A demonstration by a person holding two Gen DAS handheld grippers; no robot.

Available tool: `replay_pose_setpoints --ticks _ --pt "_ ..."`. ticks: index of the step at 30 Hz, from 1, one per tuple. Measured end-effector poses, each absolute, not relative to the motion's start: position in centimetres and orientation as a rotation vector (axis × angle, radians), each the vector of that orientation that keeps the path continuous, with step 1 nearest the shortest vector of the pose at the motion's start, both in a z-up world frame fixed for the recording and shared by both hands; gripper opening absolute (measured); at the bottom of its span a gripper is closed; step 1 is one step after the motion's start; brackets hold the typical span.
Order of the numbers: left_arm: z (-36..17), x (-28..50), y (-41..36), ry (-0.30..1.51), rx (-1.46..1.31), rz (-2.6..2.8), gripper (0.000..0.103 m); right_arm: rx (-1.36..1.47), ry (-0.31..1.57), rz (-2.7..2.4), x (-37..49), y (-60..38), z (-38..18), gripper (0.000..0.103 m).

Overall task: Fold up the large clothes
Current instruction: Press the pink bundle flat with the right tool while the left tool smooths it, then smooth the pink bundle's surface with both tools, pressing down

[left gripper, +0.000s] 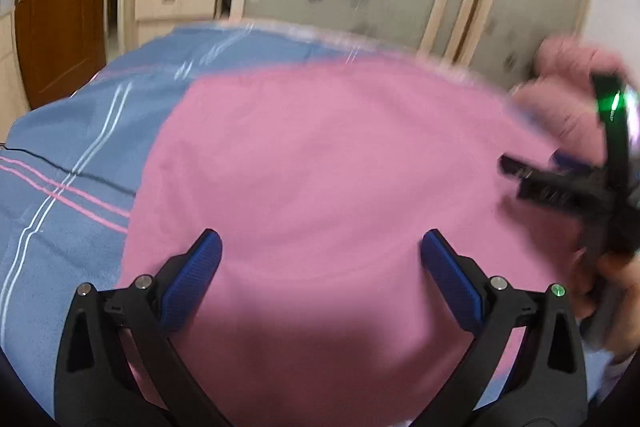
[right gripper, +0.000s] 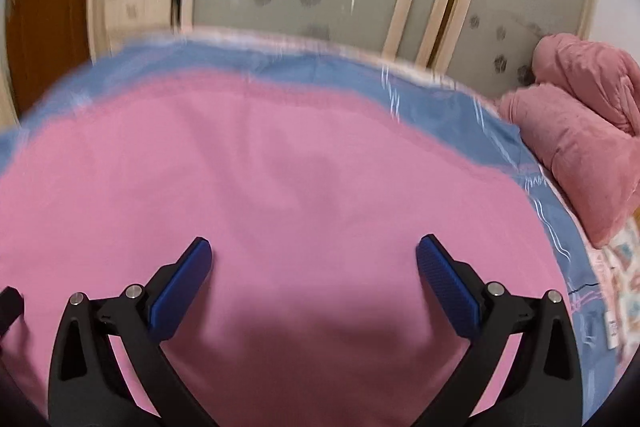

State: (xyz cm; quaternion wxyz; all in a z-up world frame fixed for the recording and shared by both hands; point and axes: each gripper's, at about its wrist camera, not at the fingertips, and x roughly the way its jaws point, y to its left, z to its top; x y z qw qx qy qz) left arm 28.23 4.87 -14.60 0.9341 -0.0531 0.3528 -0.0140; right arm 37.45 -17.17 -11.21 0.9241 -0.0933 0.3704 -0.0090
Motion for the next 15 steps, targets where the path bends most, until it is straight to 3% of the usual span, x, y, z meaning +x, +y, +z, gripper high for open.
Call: replay_pose_setpoints --ticks 6,10,15 --pt "-15.5 29.1 4.7 0.805 -0.045 0.006 0.101 -0.099 0.806 -0.1 39.4 -22.4 -12.4 0.102" --pt "-15.3 29.2 5.0 0.807 -0.051 -0.004 0.101 0.171 0.855 -0.027 39.3 -29.1 -13.3 0.102" --pt "-14.3 28.4 4.7 0.75 -0.033 0.052 0.101 -0.015 0.666 -0.18 32.2 -28.0 -10.2 0.102"
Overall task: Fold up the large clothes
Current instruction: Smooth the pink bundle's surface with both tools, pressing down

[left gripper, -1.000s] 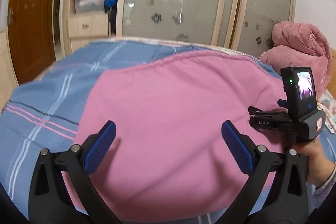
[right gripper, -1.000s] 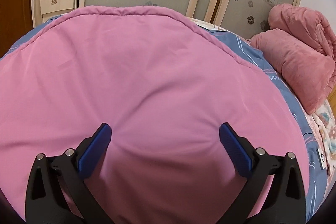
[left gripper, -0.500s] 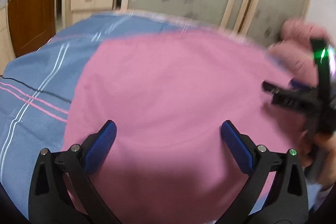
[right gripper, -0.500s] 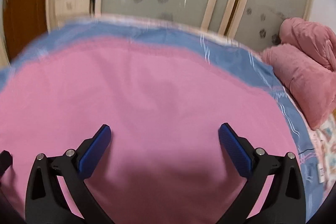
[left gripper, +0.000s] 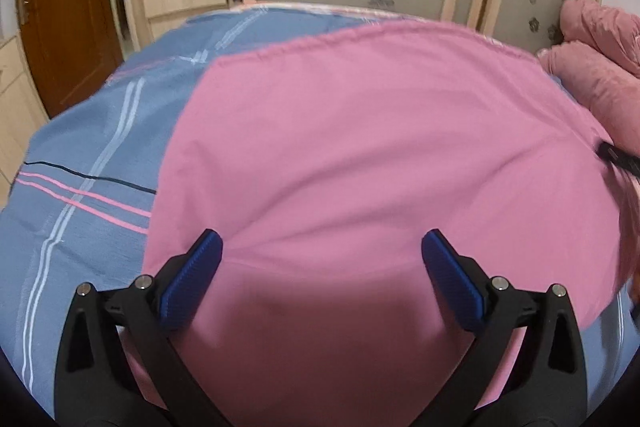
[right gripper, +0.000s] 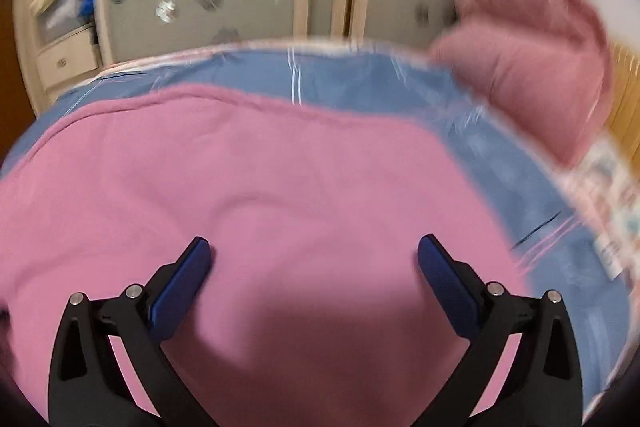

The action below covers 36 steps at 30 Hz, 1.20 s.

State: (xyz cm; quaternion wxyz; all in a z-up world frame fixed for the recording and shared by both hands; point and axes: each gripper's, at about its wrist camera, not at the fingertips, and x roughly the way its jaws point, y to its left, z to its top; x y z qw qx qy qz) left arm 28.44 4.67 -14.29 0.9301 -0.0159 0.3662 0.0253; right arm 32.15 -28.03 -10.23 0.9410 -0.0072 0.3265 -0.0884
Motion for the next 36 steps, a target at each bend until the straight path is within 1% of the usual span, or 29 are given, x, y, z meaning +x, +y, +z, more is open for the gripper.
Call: replay_pose_setpoints --ticks 3,5,7,9,11,15,18,22,26,30,33,36 --pt "-13.8 27.4 4.2 0.74 -0.023 0.066 0.101 -0.106 0.638 -0.12 26.7 -26.7 -9.9 0.102" --pt "-13.6 26.2 3.3 0.74 -0.008 0.062 0.101 -0.106 0.64 -0.108 23.7 -26.7 -10.2 0.102" --pt "-13.4 24.6 2.0 0.732 0.015 0.056 0.101 0.005 0.647 -0.072 20.6 -27.8 -10.9 0.102" --pt "-13.1 22.8 0.3 0.722 0.037 0.022 0.101 0.177 0.668 -0.046 18.4 -29.4 -12.1 0.102" --pt "-12.8 20.9 -1.2 0.72 0.038 0.001 0.101 0.338 0.723 -0.023 16.9 -30.7 -13.9 0.102" --pt "-13.2 17.5 -3.3 0.716 0.011 -0.023 0.101 0.372 0.767 -0.042 14.7 -30.9 -15.2 0.102" --pt "-13.4 16.2 -4.0 0.714 0.002 -0.011 0.101 0.354 0.762 -0.047 14.2 -30.9 -14.6 0.102" --pt "-12.6 17.7 -3.7 0.748 -0.031 -0.034 0.101 0.286 0.75 -0.038 15.6 -30.4 -13.0 0.102" --pt "-13.0 21.1 -2.3 0.853 -0.063 -0.026 0.101 0.194 0.773 -0.046 18.4 -29.2 -12.2 0.102" --pt "-12.9 24.8 -1.1 0.926 -0.061 -0.053 0.101 0.113 0.825 -0.052 23.6 -27.2 -11.7 0.102" --pt "-13.8 27.7 -0.4 0.993 -0.047 -0.049 0.101 0.092 0.904 -0.056 27.8 -26.8 -12.6 0.102" --pt "-14.9 29.1 0.2 1.035 -0.073 -0.069 0.101 0.101 1.03 -0.041 31.6 -26.5 -15.6 0.102"
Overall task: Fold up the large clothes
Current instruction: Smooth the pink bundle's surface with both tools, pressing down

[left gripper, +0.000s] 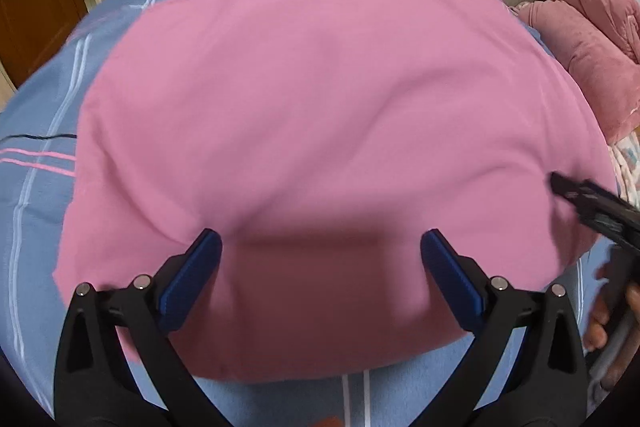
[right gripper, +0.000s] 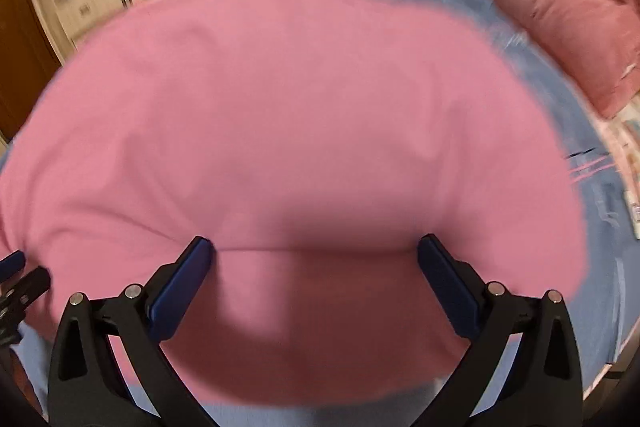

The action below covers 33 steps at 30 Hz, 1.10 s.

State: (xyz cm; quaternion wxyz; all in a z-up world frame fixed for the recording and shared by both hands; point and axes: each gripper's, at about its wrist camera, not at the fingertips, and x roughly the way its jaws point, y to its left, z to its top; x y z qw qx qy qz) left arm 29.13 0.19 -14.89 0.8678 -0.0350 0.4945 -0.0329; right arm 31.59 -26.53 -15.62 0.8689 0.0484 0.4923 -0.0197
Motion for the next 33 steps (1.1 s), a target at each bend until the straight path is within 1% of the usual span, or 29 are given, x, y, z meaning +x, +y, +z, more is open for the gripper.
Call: replay_pose_setpoints --ticks 2,5,7,9,10,12,18,26,33 --pt "-14.8 29.2 -0.1 1.035 -0.054 -0.061 0.101 0.096 1.046 -0.037 32.3 -26.4 -16.2 0.102" --pt "-14.1 28.4 -0.3 0.997 -0.042 -0.044 0.101 0.105 1.06 -0.034 32.0 -26.7 -15.4 0.102" --pt "-13.2 27.8 -0.4 0.955 -0.047 -0.041 0.101 0.128 1.007 -0.039 31.2 -26.8 -13.6 0.102" --pt "-12.5 27.7 -0.1 0.922 -0.048 -0.022 0.101 0.131 0.884 0.008 30.3 -26.1 -11.2 0.102" --pt "-12.5 27.8 0.3 0.927 -0.061 -0.011 0.101 0.109 0.854 0.019 30.3 -25.5 -10.5 0.102" --pt "-12.9 28.2 0.7 0.948 -0.089 -0.018 0.101 0.042 0.86 0.049 31.7 -23.3 -9.9 0.102" --pt "-13.5 28.3 0.0 0.946 -0.02 -0.011 0.101 -0.171 0.918 0.025 38.2 -17.6 -12.2 0.102" --pt "-14.1 28.3 0.2 0.952 -0.015 -0.008 0.101 -0.129 0.941 -0.047 45.2 -17.1 -13.5 0.102" --pt "-14.2 28.3 0.1 0.941 -0.007 -0.01 0.101 -0.096 0.9 -0.035 49.7 -16.5 -13.8 0.102"
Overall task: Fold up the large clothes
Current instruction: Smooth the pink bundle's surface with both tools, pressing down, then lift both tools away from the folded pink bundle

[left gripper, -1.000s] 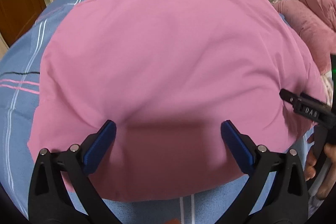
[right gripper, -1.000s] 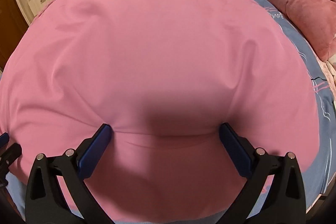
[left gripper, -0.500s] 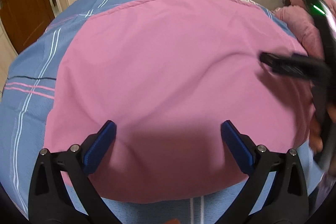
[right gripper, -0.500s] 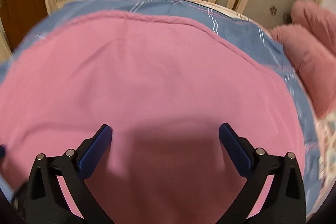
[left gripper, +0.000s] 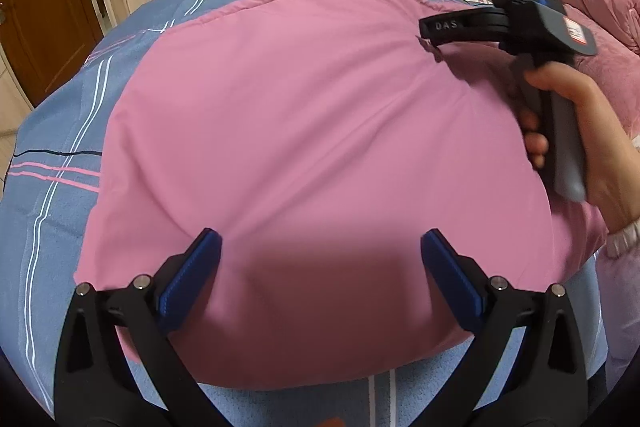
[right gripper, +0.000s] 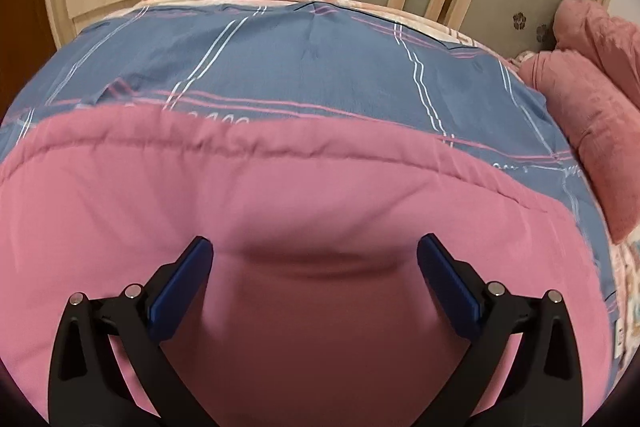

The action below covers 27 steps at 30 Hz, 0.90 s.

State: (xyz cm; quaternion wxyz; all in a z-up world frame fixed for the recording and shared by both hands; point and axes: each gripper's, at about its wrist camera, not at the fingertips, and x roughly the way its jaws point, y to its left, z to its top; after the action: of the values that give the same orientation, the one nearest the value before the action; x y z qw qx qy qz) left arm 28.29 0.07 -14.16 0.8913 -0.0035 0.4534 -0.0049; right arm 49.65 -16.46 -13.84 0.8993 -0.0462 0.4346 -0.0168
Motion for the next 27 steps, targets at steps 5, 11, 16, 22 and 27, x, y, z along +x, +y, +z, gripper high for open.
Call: replay_pose_setpoints --ticks 5,11,16,22,27 --pt "-14.2 28.3 0.4 0.944 -0.018 -0.009 0.101 -0.1 0.873 -0.05 49.0 -16.2 -13.3 0.102" --pt "-13.0 25.8 1.9 0.913 -0.138 0.023 0.101 -0.02 0.804 0.226 44.3 -12.0 -8.6 0.102" --pt "-13.3 25.3 3.7 0.935 -0.212 0.008 0.101 -0.374 0.966 0.458 42.2 -0.2 -11.6 0.102" --pt "-13.6 25.9 4.1 0.942 -0.203 -0.014 0.101 -0.279 0.925 0.388 47.8 1.3 -14.8 0.102" --pt "-13.8 26.3 2.8 0.925 -0.101 0.03 0.101 -0.243 0.737 0.264 46.3 0.5 -12.3 0.102"
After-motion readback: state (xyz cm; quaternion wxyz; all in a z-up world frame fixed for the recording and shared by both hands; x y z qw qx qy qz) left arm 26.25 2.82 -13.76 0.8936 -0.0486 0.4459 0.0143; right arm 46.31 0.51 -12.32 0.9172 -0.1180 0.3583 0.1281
